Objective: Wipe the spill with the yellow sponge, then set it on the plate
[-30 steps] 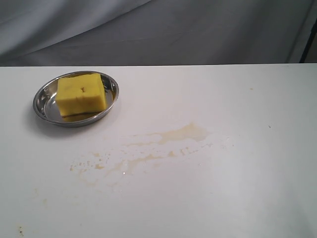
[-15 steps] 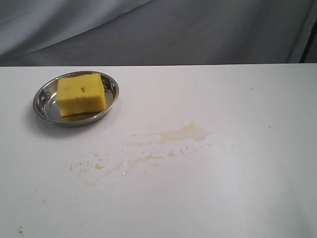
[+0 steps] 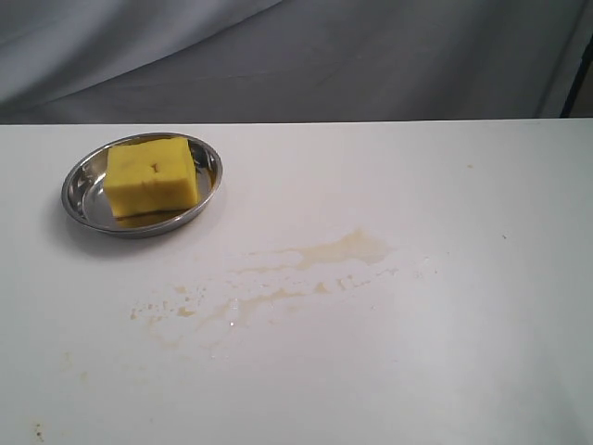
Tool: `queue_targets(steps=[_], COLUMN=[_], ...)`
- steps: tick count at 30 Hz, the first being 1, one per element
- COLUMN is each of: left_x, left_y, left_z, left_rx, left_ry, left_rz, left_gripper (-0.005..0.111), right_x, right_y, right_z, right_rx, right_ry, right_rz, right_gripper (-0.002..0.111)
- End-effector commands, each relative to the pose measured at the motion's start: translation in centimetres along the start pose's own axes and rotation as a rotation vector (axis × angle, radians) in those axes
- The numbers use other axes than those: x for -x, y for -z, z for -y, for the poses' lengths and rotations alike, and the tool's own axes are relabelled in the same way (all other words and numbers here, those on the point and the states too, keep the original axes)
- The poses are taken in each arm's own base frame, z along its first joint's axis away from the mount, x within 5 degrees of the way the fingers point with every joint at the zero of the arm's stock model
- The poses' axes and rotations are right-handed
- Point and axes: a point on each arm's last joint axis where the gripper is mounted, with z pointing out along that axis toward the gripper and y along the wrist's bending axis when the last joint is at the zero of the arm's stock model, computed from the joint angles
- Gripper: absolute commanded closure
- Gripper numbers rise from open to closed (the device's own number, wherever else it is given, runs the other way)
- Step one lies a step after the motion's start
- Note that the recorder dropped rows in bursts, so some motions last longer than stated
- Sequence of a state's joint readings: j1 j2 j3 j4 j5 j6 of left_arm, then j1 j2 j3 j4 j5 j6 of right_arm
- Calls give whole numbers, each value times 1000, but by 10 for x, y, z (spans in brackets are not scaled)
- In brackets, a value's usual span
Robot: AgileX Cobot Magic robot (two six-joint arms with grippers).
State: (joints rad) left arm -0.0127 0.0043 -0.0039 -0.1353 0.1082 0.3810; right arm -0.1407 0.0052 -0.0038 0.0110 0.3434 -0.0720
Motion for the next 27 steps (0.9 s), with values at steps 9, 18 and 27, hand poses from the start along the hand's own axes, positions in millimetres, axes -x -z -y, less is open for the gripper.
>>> queue_targets(steps=[9, 18, 27], left_x=[0, 0, 0], left_y=[0, 0, 0], left_z=[0, 0, 0], left_rx=[-1, -1, -1], left_ry=[7, 7, 7], left_rz=[8, 8, 8], left_gripper=[107, 107, 107], right_x=[-1, -1, -1], right_y=[0, 0, 0], right_z=[-2, -4, -4], right_rx=[30, 77, 77], right_ry=[12, 24, 24], right_rz=[4, 7, 7], right_gripper=[108, 108, 108])
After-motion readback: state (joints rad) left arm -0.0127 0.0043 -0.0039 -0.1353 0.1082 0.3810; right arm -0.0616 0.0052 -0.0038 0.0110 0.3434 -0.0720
